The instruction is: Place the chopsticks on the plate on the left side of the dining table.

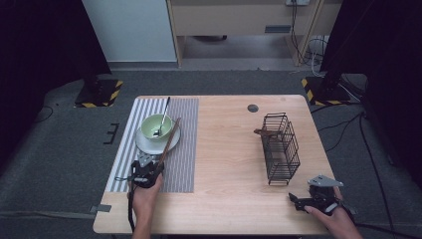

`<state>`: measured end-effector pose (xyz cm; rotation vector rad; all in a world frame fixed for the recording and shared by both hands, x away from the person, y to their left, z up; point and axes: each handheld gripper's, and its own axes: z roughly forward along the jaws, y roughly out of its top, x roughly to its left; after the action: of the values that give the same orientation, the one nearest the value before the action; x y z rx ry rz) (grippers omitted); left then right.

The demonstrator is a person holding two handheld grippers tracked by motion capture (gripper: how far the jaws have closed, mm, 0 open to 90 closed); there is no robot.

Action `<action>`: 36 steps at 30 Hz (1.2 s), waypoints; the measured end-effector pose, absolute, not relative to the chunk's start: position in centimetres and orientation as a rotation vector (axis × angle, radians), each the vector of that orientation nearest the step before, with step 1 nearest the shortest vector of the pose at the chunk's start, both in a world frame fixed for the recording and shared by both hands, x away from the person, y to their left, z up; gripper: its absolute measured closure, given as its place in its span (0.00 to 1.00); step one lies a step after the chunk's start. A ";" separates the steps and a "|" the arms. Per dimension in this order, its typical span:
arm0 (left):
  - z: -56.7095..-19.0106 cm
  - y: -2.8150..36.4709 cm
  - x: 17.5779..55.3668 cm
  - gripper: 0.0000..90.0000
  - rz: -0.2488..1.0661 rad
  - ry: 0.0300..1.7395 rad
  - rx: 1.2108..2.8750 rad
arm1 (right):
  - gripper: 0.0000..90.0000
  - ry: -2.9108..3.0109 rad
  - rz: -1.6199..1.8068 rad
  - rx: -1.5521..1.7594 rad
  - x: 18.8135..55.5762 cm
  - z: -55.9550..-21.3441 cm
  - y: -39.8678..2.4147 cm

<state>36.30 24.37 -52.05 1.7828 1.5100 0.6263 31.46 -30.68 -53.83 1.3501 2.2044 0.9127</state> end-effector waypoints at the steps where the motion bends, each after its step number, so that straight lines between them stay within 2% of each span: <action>1: -52.0 24.4 36.3 0.81 0.627 1.510 1.781 | 0.00 2.204 0.913 1.350 31.5 -53.8 -30.7; 4: -52.0 24.4 36.3 0.77 0.633 1.513 1.771 | 0.00 2.204 0.913 1.350 31.5 -53.8 -30.7; 9: -51.7 24.3 36.0 0.58 0.672 1.519 1.741 | 0.00 2.207 0.913 1.350 31.4 -53.8 -30.7; 14: -51.5 24.0 35.8 0.47 0.702 1.498 1.746 | 0.00 2.208 0.913 1.349 31.4 -53.8 -30.7; 22: -51.8 24.2 36.2 0.46 0.714 1.507 1.772 | 0.00 2.209 0.914 1.349 31.4 -53.8 -30.7; 36: -51.6 25.6 36.4 0.50 0.760 1.545 1.739 | 0.00 2.209 0.914 1.347 31.4 -53.8 -30.7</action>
<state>36.41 25.64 -51.62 1.7389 1.5448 0.7597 31.43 -30.70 -53.82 1.3465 2.2086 0.9137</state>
